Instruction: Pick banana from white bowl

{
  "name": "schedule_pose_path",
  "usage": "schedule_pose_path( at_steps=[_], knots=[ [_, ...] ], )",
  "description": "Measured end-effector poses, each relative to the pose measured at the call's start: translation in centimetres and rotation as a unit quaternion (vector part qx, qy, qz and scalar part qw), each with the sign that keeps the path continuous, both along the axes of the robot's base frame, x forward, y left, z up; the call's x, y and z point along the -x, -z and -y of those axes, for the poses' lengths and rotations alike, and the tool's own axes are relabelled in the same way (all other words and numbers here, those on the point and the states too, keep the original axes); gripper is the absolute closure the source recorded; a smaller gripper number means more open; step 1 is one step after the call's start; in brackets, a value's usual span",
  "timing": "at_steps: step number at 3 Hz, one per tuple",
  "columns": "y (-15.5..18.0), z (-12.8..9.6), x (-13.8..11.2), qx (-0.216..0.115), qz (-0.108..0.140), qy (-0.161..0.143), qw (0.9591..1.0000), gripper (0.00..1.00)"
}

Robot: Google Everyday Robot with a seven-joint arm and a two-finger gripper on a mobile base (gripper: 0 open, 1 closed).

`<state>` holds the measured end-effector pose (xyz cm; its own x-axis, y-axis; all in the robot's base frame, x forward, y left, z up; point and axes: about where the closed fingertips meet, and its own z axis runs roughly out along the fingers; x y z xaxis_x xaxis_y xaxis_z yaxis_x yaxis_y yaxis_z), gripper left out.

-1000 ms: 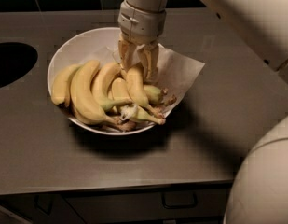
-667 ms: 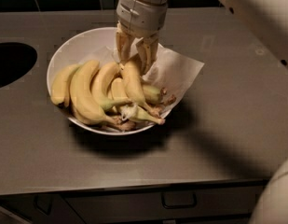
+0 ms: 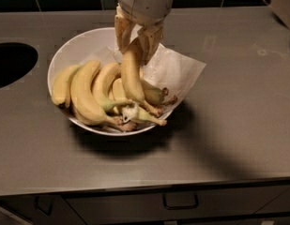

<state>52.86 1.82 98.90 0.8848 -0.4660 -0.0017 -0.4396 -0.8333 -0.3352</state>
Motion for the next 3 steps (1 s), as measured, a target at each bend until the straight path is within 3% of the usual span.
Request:
schedule_pose_path(
  at_steps=[1,2,3],
  knots=[
    [-1.7,0.4,0.5,0.003,0.017,0.009,0.9998,1.0],
    [-5.2,1.3,0.4,0.016,0.05,0.023,0.9983,1.0],
    [-5.3,1.3,0.4,0.016,0.051,0.023,0.9983,1.0]
  ],
)
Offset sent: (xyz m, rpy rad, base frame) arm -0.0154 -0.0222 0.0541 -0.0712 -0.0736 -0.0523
